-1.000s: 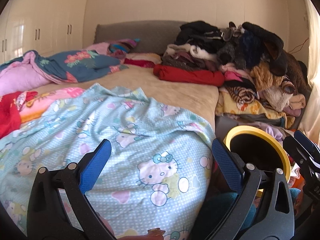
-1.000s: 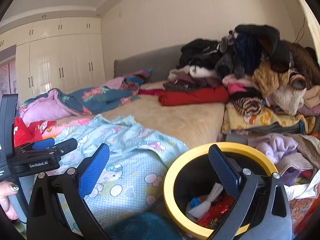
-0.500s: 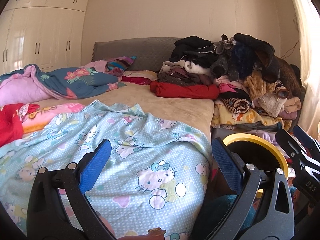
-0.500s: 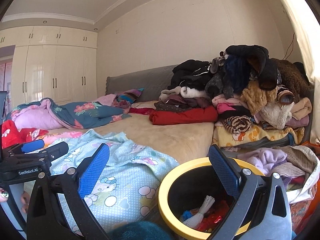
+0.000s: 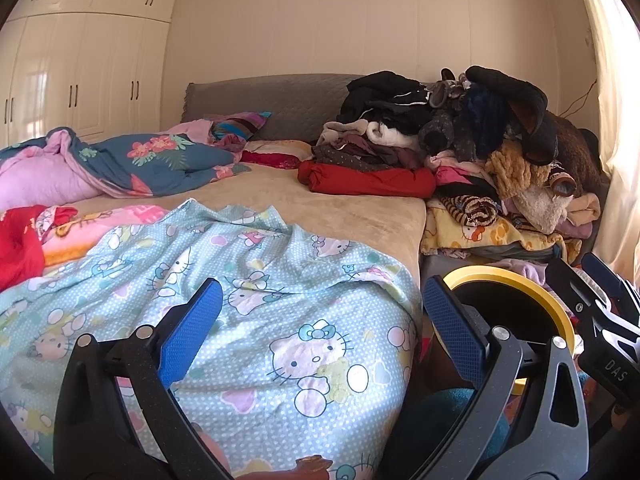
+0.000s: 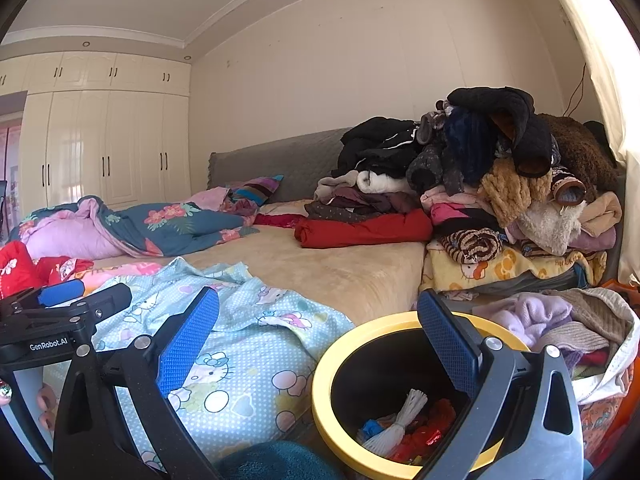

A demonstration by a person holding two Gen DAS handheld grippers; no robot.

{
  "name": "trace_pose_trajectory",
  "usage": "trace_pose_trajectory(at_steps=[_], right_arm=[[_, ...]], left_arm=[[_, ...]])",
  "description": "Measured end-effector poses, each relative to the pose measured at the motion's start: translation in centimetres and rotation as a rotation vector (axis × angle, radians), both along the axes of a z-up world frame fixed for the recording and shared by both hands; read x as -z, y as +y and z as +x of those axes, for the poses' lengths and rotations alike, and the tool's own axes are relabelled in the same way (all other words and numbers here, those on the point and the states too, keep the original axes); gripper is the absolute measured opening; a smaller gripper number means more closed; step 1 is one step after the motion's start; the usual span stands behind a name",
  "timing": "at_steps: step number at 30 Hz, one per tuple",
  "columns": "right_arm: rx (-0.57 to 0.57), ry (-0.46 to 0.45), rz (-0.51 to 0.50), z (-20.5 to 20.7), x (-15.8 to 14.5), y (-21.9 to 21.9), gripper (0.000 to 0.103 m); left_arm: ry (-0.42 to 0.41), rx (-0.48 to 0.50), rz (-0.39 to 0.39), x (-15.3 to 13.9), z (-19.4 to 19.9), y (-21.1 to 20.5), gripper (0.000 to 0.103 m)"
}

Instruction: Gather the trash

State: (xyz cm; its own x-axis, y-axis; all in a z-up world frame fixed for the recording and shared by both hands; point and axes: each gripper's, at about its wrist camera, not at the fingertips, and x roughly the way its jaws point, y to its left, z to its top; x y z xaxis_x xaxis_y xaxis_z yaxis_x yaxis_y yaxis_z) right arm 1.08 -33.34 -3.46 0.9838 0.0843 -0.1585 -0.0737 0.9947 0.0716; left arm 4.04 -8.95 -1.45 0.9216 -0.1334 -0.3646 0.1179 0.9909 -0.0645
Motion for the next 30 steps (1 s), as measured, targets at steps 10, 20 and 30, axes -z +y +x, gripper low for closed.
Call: trace_pose_trajectory(at_steps=[10,20,30], right_arm=[[-0.002,-0.001,0.002,0.01,0.01,0.15,0.097],[-0.004,0.000,0.004,0.09,0.10,0.30,0.097],[-0.003,0.001,0.003,0.06,0.07,0.27,0.097]], left_arm=[[0.000,0.001,-0.004,0.04,-0.01,0.14,0.092],[0.000,0.000,-0.004,0.03,0.03,0.18,0.092],[0.002,0.003,-0.007,0.04,0.04,0.20,0.092]])
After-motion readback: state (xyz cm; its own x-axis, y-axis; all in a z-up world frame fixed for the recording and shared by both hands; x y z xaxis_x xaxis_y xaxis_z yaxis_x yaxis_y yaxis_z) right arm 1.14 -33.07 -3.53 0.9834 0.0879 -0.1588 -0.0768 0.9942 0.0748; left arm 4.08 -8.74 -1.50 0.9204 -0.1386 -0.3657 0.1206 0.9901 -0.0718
